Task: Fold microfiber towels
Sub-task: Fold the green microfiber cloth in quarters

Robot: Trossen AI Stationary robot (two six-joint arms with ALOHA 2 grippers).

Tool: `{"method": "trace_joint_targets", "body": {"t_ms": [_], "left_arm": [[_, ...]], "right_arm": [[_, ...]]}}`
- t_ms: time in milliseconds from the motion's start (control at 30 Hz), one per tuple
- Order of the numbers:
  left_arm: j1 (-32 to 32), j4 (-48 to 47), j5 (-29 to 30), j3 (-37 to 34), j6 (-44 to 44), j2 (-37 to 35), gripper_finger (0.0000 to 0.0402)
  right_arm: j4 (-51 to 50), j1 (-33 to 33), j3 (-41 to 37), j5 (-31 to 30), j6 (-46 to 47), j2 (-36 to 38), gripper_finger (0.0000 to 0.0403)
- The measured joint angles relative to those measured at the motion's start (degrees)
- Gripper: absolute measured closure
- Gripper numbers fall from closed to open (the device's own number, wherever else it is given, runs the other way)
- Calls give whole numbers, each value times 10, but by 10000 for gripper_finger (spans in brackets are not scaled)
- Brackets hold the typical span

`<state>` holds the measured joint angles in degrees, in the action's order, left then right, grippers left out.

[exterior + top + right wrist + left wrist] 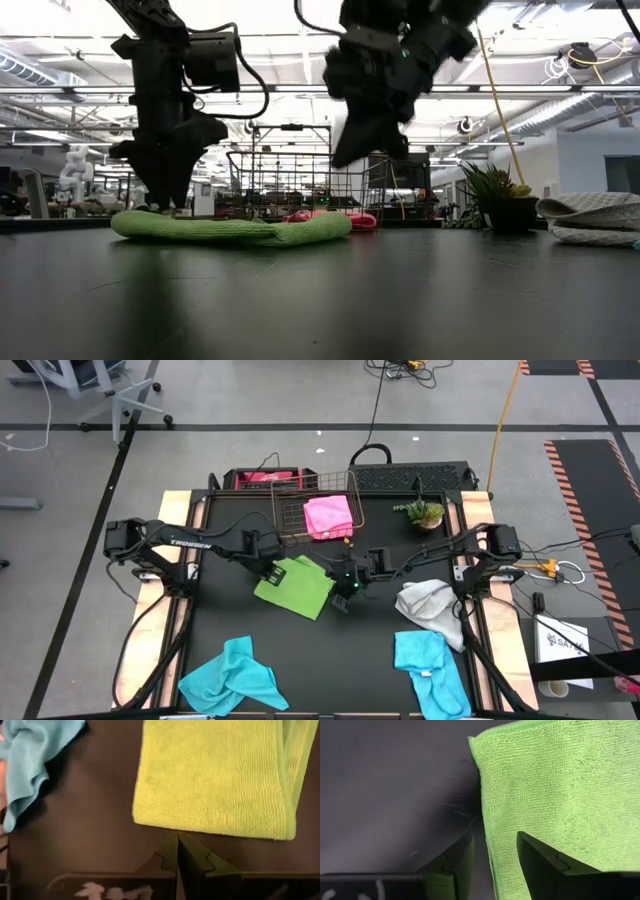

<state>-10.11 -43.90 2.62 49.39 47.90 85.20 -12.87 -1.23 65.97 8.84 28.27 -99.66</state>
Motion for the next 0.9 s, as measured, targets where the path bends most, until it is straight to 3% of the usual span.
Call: {"method": "trace_joint_targets", "body": {"t_ms": [200,567,900], "left_arm": [[4,-12,-30,0,14,-11,248],[48,-43,-39,0,84,-108,248],[92,-38,0,0,125,-149,247]], "right_arm": [[175,-4,-66,-56,16,-1,403],[289,-4,-73,-59,21,-102,403],[103,-11,-70,-13,-20,-90,403]]}}
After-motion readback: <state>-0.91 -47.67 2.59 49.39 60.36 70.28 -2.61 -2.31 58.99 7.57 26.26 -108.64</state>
